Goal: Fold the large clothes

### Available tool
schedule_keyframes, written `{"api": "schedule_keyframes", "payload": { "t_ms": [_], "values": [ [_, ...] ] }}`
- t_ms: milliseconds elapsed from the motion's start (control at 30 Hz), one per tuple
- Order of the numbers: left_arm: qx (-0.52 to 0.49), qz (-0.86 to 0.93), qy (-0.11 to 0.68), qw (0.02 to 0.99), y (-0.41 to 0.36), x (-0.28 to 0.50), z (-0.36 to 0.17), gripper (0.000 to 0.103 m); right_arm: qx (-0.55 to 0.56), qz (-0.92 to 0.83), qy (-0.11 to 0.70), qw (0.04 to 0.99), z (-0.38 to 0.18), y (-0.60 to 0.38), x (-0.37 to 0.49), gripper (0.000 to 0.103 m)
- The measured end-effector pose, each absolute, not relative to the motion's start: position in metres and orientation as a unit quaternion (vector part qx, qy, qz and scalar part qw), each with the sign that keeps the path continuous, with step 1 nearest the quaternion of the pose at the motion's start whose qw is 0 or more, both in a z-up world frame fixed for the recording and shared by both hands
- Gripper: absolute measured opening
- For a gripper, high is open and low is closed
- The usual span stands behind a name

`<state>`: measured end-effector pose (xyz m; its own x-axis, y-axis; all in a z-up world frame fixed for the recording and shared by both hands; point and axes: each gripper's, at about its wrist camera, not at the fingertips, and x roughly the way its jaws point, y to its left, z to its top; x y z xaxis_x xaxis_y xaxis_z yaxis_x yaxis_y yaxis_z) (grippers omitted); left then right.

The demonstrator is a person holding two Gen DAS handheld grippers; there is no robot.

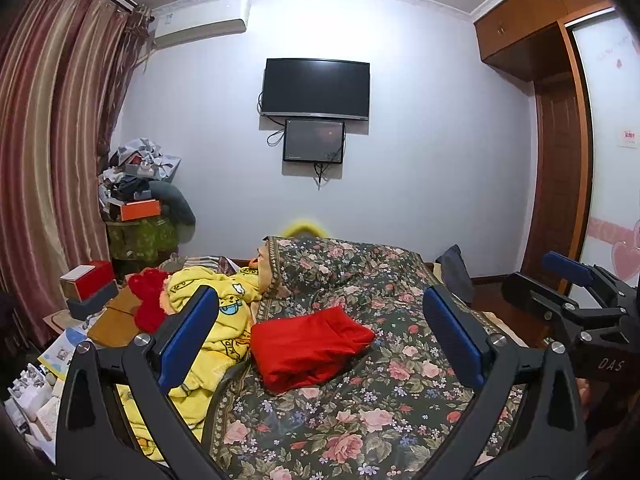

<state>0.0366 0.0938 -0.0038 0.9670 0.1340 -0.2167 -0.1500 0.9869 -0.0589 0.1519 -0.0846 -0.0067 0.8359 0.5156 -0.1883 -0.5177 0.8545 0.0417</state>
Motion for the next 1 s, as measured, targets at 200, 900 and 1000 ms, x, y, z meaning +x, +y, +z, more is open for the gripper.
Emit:
{"api": "schedule_keyframes", "payload": {
  "t_ms": [200, 900, 1000],
  "values": [
    [-0.040, 0.067, 0.109, 0.991, 0.0950, 0.0371, -0.0040, 0.102, -0.005, 0.269, 0.097, 0.958, -0.0071, -0.0849, 0.1517, 0.103],
    [-0.033, 0.046, 0.125, 0.991, 0.0877, 0.0397, -0.0104, 0.103, 0.007, 0.258, 0.104, 0.960, -0.0092, -0.0877, 0.1541, 0.103],
    [-0.032, 0.046, 0.126, 0.990, 0.0872, 0.0410, -0.0108, 0.103, 0.009, 0.259, 0.107, 0.960, -0.0101, -0.0883, 0.1550, 0.103]
  ]
}}
